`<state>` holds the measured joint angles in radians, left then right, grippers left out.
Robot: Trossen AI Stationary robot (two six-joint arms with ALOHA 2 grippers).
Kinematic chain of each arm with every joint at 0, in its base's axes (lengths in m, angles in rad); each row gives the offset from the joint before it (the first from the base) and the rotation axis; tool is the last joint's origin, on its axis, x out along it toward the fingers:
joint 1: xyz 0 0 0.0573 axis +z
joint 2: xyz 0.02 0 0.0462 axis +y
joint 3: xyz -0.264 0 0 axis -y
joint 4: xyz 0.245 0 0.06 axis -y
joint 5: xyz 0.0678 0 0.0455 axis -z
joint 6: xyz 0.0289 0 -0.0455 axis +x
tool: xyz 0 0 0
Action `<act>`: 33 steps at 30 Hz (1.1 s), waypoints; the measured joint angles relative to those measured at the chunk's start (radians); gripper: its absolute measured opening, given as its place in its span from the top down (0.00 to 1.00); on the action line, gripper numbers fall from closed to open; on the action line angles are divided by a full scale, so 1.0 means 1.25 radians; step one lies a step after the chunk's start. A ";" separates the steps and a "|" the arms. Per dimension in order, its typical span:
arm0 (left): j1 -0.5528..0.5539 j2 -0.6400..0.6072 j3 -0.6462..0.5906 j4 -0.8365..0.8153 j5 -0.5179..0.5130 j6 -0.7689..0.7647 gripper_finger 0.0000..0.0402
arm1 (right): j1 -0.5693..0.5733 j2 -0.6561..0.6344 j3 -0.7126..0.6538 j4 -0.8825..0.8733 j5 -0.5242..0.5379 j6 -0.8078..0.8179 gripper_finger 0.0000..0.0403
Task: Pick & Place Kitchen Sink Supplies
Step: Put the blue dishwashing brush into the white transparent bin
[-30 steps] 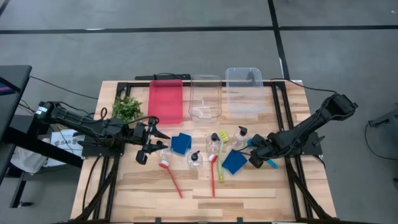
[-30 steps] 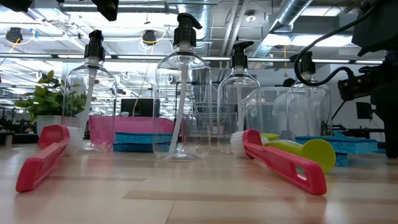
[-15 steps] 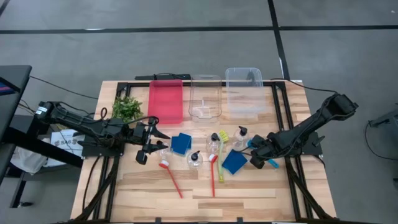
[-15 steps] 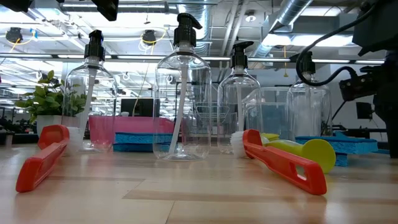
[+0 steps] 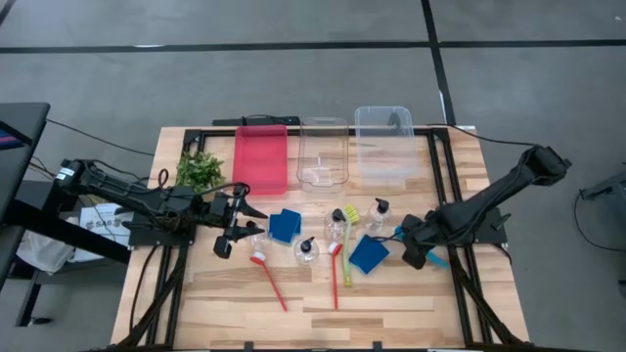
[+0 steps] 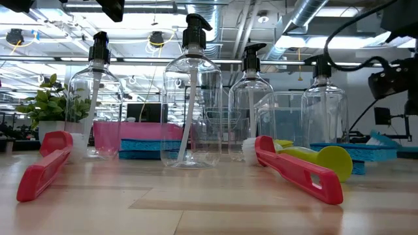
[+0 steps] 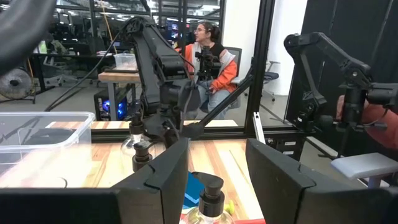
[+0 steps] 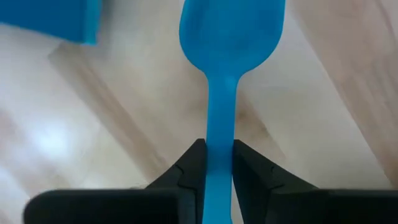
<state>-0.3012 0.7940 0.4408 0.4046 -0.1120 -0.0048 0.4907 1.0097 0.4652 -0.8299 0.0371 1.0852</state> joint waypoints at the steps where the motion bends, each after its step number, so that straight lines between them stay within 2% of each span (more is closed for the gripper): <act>1: 0.000 0.000 0.000 0.000 0.000 0.000 0.59 | 0.001 -0.010 0.000 -0.002 -0.006 -0.010 0.86; 7: 0.000 0.000 0.000 0.000 0.000 0.000 0.59 | 0.001 -0.057 0.001 0.010 -0.064 -0.088 0.86; 11: 0.000 0.000 0.000 0.000 0.000 0.000 0.59 | 0.001 -0.079 0.001 0.067 -0.096 -0.159 0.86; 25: 0.000 0.000 0.000 0.000 0.000 0.000 0.59 | -0.001 -0.108 0.003 0.319 -0.114 -0.375 0.86; 33: 0.000 0.000 0.000 0.000 0.000 0.000 0.59 | -0.002 -0.107 0.096 0.403 -0.112 -0.567 0.86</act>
<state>-0.3012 0.7937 0.4408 0.4049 -0.1120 -0.0044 0.4885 0.8757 0.5852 -0.3261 -0.1024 0.3758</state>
